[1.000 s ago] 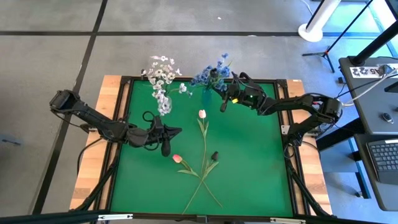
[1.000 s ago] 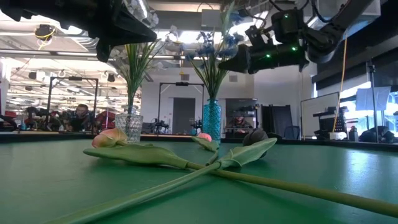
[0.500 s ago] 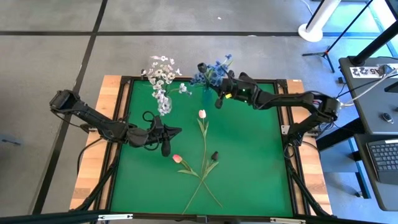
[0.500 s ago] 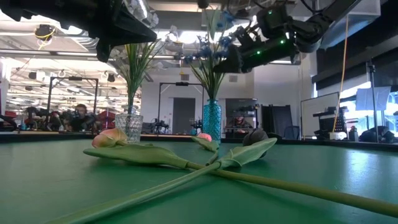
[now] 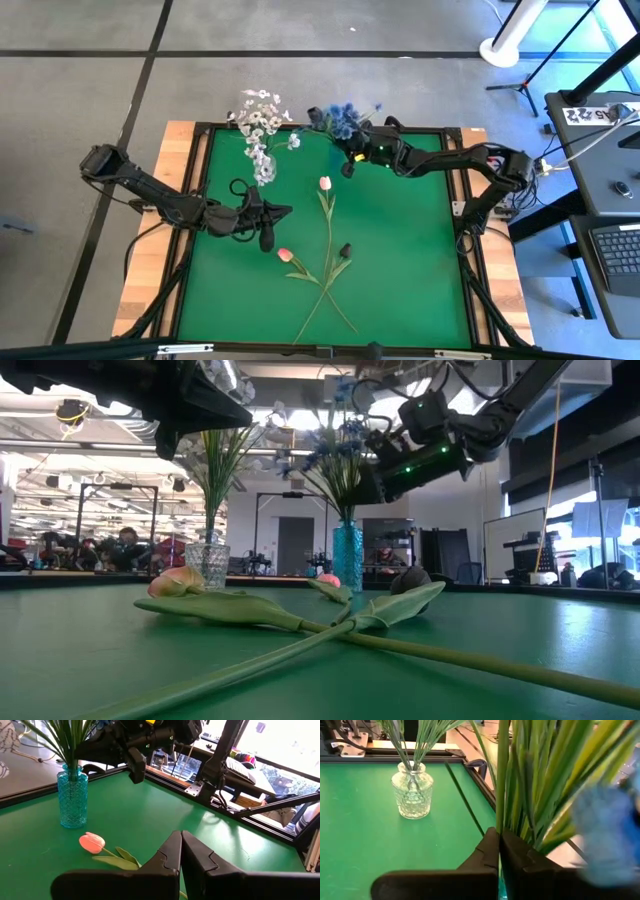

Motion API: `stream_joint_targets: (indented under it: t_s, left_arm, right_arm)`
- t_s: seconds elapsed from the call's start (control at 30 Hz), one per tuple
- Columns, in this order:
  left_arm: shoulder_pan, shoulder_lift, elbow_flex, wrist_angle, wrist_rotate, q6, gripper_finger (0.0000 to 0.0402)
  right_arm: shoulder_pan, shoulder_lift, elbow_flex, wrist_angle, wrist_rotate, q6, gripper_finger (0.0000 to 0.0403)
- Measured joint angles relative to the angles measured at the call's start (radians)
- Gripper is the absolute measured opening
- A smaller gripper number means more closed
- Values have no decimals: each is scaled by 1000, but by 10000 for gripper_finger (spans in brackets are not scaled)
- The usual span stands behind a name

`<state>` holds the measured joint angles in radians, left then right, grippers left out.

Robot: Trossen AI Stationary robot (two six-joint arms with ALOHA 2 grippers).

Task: Sort flowers into vase by color
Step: Put the left black flower into the blue vase

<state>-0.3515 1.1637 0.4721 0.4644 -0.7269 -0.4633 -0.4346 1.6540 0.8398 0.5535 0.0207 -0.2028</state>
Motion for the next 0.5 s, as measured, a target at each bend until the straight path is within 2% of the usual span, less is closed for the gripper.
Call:
stream_joint_targets:
  t_s: [0.3,0.5]
  left_arm:
    - [0,0,0,0,1,-1,0]
    - [0,0,0,0,1,-1,0]
  right_arm:
    - [0,-1,0,-9,23,0,3]
    - [2,-40,-1,-67,15,-3,46]
